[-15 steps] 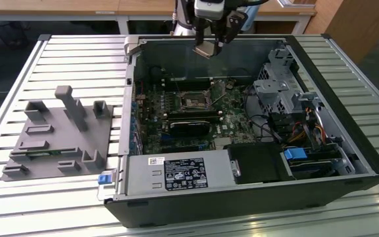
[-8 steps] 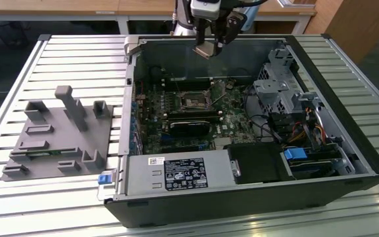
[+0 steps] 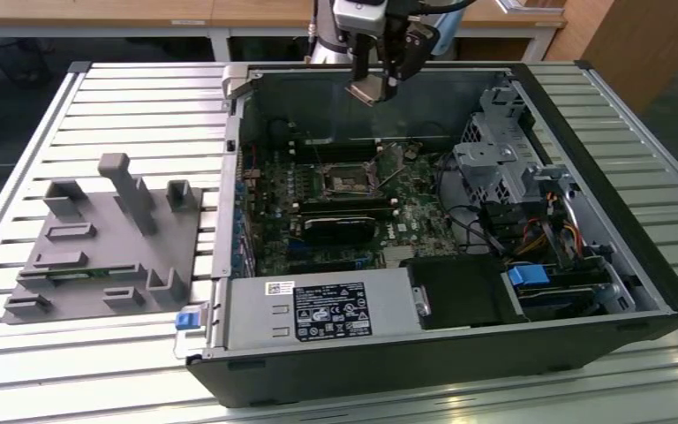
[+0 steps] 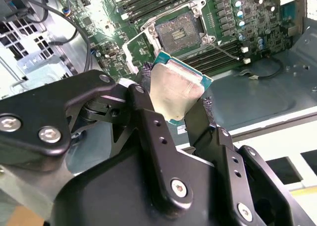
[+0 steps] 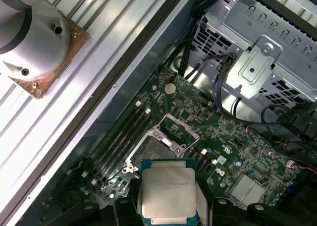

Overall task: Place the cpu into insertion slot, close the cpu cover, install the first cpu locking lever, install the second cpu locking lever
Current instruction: 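Place the cpu into insertion slot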

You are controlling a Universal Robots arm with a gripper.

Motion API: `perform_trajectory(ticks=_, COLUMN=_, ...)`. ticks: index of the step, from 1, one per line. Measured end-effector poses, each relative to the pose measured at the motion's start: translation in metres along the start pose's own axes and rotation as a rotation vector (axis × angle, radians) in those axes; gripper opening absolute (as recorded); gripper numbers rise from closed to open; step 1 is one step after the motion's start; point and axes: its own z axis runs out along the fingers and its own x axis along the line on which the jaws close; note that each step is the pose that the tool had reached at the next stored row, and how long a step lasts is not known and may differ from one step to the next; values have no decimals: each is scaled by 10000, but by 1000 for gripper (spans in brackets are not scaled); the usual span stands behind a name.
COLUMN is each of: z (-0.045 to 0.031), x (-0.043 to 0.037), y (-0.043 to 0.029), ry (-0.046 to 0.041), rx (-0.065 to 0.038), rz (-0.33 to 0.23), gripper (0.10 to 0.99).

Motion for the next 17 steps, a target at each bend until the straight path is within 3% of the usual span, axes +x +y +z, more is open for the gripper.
perform_trajectory(ticks=17, z=14, x=14, y=9, ry=-116, rx=-23, rz=1396, gripper=525)
